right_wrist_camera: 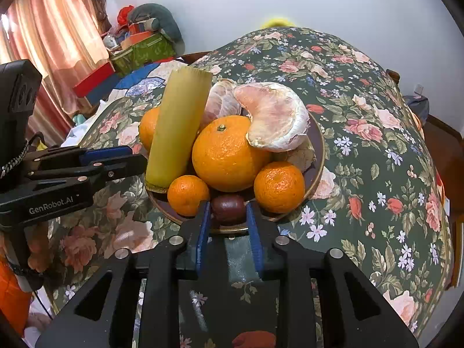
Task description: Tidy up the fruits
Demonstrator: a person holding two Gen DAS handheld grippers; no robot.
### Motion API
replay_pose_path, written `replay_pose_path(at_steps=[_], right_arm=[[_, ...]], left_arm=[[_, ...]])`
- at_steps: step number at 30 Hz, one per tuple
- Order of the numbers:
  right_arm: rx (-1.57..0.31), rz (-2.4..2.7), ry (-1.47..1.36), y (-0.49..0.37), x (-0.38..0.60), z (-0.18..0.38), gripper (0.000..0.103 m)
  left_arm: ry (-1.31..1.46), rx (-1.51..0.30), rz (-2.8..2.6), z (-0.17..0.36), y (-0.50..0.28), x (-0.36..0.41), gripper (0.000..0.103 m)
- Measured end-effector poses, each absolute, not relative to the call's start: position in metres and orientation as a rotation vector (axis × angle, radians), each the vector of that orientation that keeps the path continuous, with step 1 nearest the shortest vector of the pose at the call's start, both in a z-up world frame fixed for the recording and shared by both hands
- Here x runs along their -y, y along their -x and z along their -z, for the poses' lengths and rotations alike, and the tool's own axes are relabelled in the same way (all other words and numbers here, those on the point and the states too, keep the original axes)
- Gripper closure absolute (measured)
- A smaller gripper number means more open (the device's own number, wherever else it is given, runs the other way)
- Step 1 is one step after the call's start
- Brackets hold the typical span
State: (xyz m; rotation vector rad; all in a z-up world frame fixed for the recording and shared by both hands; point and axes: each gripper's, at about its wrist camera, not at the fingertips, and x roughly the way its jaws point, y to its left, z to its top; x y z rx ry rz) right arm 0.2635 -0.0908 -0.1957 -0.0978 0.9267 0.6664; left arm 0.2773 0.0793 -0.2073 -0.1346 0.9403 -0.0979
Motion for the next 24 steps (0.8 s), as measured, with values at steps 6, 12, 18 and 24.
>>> replay_pose_path(at_steps=[6, 12, 18, 24], right_arm=[[-0.917, -0.662, 0.103, -0.262, 0.092, 0.192, 0.073], [-0.852, -0.655, 0.091, -0.251, 0.101, 0.165, 0.073], [-0.719, -0.630, 0.057, -0.226, 0.119, 0.112, 0.073], [-0.534, -0.615, 0.004, -0.183, 0.140, 0.045, 0.070]], left_arm=[[0.138, -0.916, 0.093, 0.197, -0.270, -0.081, 0.063], [0.142, -0.833, 0.063, 0.163, -0.250, -0.080, 0.063], [0.126, -0.665, 0.038, 0.100, -0.204, -0.075, 0.063], [0.091, -0.496, 0.031, 0.038, -0.152, -0.061, 0.056]])
